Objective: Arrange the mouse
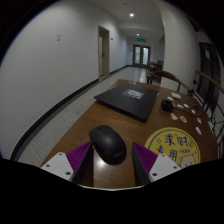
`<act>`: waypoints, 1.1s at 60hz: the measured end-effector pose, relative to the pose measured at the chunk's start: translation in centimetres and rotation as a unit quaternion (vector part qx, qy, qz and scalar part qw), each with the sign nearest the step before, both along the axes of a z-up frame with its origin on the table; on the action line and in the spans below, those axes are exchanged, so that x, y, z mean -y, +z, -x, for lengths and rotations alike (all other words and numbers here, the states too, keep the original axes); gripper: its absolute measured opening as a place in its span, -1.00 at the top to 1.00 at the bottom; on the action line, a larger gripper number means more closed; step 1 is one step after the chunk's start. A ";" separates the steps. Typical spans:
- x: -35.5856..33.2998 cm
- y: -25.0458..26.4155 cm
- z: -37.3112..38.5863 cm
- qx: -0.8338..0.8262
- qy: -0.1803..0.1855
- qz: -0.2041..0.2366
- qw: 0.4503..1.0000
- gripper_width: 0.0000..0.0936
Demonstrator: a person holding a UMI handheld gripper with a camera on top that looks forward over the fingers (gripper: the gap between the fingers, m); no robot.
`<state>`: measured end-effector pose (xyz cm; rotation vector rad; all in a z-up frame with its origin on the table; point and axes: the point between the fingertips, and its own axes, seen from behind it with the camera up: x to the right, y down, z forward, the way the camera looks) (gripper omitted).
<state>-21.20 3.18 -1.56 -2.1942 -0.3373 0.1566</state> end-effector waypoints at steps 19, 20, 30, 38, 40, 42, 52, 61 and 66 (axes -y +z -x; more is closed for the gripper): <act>-4.2 -0.4 0.1 0.021 -0.016 0.002 1.000 0.10; -4.2 -0.4 0.1 0.021 -0.013 0.000 1.000 0.16; -2.4 2.6 0.6 -0.019 0.022 -0.009 1.000 0.30; -1.0 12.5 -4.1 -0.045 -0.013 -0.112 0.993 0.31; -0.4 14.3 -5.8 -0.052 -0.022 -0.129 0.990 0.31; 0.0 15.5 -7.7 -0.059 -0.035 -0.141 0.988 0.31; 0.3 11.3 -17.7 -0.069 -0.141 -0.101 0.982 0.31; 0.8 5.3 -19.5 -0.047 -0.156 -0.060 0.985 0.31; 0.1 3.3 -19.2 -0.037 -0.162 -0.042 0.985 0.31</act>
